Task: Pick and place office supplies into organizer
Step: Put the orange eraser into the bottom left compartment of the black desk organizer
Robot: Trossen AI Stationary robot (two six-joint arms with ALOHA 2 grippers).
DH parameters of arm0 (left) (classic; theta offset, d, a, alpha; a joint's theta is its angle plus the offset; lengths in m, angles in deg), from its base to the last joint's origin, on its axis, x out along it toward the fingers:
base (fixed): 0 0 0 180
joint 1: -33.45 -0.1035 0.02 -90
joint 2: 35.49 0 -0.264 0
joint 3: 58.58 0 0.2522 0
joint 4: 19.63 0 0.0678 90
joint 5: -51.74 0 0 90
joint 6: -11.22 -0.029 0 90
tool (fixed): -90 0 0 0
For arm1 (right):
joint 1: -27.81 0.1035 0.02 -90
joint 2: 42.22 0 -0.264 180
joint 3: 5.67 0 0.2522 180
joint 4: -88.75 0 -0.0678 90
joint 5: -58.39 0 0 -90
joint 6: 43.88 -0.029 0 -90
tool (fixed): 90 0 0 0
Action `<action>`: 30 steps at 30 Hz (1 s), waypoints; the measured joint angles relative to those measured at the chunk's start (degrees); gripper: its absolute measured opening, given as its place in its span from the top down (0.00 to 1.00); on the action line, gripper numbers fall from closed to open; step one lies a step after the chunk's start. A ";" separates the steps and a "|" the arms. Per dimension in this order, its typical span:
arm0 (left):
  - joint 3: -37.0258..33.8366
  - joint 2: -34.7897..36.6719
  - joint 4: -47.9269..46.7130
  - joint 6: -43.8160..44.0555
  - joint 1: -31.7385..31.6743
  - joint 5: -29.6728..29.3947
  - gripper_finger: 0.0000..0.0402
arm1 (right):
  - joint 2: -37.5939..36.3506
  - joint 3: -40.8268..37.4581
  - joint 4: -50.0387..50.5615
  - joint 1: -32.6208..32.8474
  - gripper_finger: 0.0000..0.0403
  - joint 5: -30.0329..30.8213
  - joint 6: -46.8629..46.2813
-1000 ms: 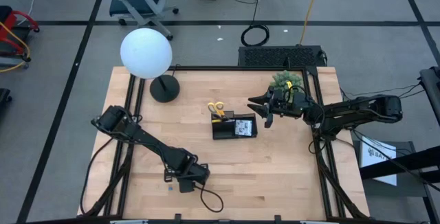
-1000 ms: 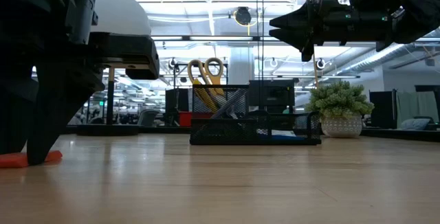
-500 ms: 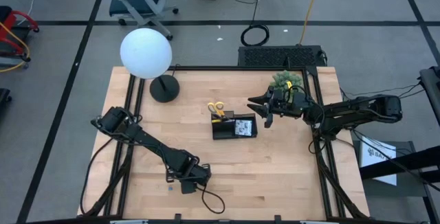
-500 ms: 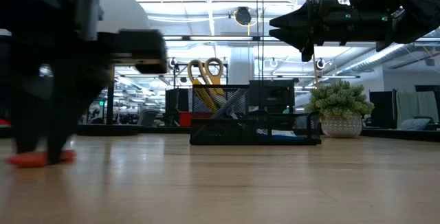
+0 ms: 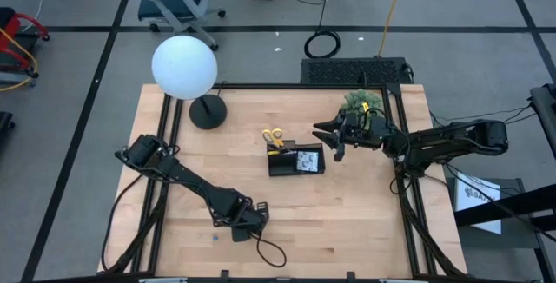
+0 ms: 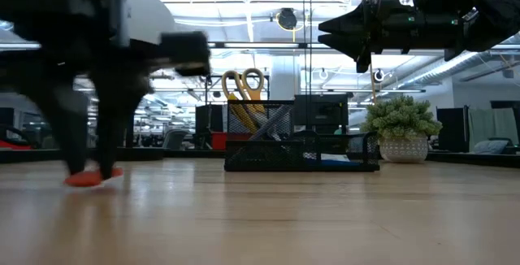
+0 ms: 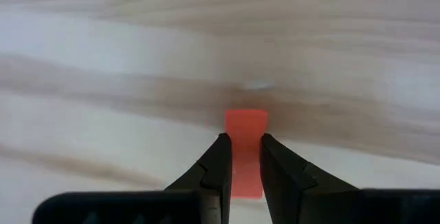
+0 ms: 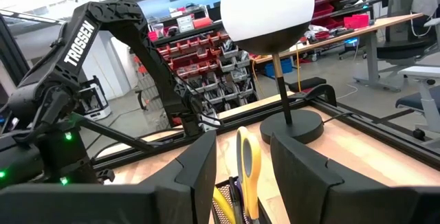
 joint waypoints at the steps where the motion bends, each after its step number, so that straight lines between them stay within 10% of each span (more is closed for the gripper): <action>1: 0.48 0.00 0.11 0.32 -0.04 -0.97 0.84 | 0.00 0.00 0.02 0.00 0.68 0.01 0.00; 30: 6.87 0.13 3.67 -3.32 -11.39 -8.61 0.84 | 0.00 0.00 0.00 0.00 0.68 0.00 0.00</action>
